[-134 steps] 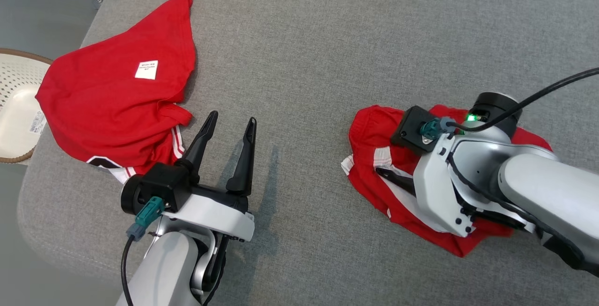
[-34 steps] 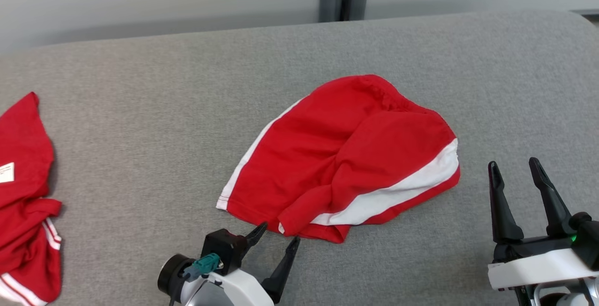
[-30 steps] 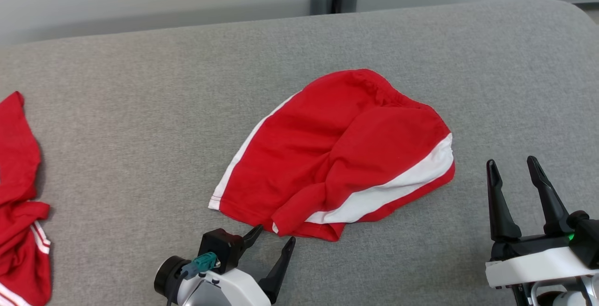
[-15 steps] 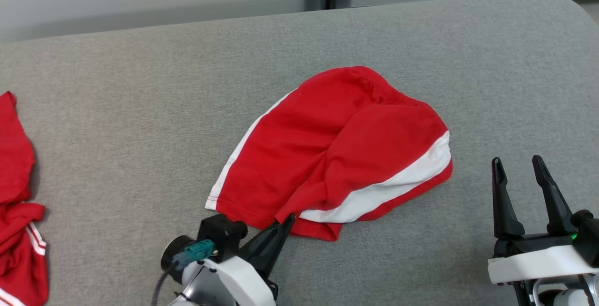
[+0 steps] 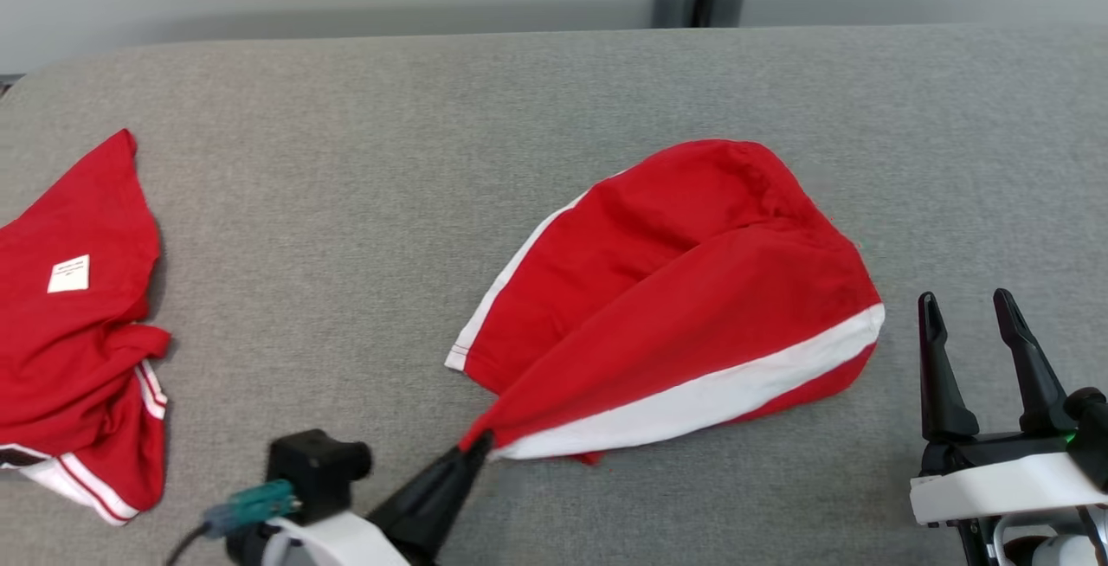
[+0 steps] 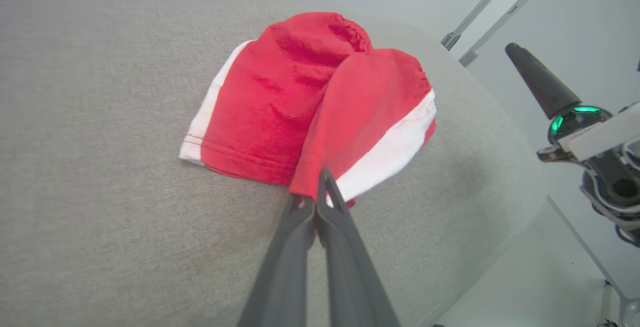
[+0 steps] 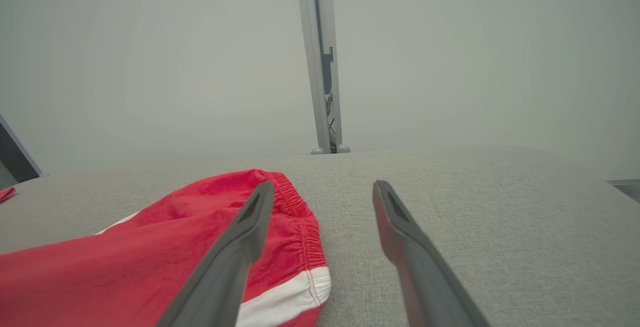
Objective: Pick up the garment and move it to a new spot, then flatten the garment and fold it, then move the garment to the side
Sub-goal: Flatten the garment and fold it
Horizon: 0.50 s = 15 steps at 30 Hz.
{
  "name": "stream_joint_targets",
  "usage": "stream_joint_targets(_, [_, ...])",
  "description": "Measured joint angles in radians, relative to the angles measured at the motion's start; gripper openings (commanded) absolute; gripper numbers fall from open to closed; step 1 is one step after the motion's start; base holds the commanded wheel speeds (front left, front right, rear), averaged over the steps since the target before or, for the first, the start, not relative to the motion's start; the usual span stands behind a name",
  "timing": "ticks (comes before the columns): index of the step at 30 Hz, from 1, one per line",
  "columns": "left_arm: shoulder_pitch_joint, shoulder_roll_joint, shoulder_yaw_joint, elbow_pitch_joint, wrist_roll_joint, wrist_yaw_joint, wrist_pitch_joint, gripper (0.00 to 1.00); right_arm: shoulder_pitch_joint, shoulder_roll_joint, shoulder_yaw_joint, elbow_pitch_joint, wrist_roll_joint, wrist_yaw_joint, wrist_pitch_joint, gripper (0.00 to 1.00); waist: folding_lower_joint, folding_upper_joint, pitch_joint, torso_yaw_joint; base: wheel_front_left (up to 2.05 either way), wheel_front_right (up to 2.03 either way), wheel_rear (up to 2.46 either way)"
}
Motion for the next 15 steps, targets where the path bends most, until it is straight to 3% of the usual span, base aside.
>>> stream_joint_targets(7, [0.0, 0.021, 0.099, -0.001, -0.077, 0.016, -0.009, 0.0, -0.004, -0.004, 0.015, -0.002, 0.002, 0.0, 0.009, 1.0, 0.0, 0.0, 0.006, 0.018, 0.0, 0.0, 0.0])
stream_joint_targets(15, [-0.128, -0.008, 0.156, 0.254, -0.199, -0.016, 0.021, 0.0, -0.018, -0.005, 0.033, 0.0, 0.011, 0.0, 0.024, 1.0, 0.0, 0.0, 0.016, -0.031, 0.0, 0.0, 0.0])
